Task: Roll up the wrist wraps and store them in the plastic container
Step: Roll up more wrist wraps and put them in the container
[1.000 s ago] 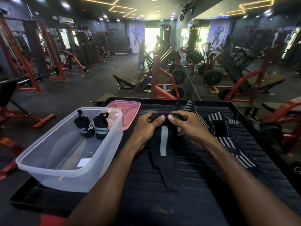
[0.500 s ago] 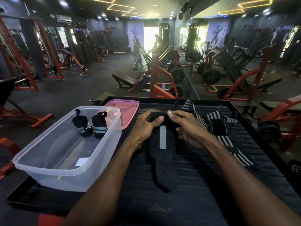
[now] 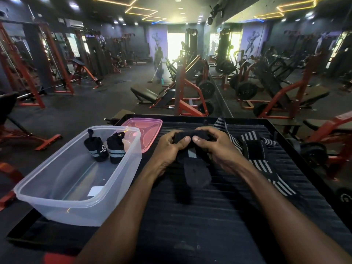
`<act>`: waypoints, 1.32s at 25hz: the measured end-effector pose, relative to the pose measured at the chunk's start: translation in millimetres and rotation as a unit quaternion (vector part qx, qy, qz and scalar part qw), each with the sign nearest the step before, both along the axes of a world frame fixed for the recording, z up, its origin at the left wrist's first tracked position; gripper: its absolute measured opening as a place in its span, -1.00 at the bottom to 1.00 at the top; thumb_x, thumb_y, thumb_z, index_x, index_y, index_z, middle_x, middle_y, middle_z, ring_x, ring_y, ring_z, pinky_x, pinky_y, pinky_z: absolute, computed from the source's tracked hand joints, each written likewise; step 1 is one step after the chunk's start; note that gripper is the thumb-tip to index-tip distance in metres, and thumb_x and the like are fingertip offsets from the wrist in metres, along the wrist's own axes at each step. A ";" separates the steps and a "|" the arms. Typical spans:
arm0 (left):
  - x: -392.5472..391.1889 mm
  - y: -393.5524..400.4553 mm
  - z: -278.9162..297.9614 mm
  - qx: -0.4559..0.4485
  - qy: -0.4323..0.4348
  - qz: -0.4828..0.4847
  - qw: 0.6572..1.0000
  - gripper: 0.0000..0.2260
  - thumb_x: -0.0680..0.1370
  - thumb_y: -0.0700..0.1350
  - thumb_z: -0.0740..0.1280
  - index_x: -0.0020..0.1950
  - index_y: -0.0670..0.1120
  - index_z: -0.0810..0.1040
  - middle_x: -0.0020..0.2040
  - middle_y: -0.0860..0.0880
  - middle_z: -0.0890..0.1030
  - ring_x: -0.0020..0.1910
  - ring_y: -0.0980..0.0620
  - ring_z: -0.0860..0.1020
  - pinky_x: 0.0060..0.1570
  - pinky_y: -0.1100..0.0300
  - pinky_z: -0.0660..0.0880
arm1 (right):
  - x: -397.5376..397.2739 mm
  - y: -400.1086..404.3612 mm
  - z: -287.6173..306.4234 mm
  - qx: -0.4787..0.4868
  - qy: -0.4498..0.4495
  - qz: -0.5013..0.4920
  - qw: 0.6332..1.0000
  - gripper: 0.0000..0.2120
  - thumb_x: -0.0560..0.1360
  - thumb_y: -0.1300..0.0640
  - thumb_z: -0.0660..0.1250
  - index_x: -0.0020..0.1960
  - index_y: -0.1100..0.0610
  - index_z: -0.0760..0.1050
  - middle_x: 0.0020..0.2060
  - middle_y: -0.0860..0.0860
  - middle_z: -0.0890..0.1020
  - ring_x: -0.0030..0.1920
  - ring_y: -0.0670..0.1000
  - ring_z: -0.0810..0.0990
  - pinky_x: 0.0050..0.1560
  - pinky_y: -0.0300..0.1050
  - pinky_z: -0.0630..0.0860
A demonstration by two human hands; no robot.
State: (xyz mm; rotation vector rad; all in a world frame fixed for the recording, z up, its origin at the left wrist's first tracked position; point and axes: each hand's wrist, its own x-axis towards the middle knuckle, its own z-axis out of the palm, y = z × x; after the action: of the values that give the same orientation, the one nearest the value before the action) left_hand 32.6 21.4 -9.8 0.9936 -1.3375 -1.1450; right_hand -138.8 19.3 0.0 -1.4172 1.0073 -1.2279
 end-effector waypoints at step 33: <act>-1.0 -5.7 -1.3 -0.033 0.035 0.003 0.999 -0.78 0.50 -0.13 0.46 0.13 -0.08 0.61 0.07 -0.08 0.68 0.07 0.00 0.64 0.15 0.03 0.59 | 0.5 8.9 11.5 0.025 -0.068 0.007 0.997 -0.77 0.51 0.44 0.36 0.08 0.19 0.60 -0.04 0.15 0.63 -0.09 0.06 0.64 -0.13 0.03 0.64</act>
State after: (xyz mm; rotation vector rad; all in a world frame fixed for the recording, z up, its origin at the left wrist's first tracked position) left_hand 31.6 15.7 -11.2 0.9003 -1.3072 -1.1147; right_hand -138.3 28.2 11.5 -1.2820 0.9255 -1.2626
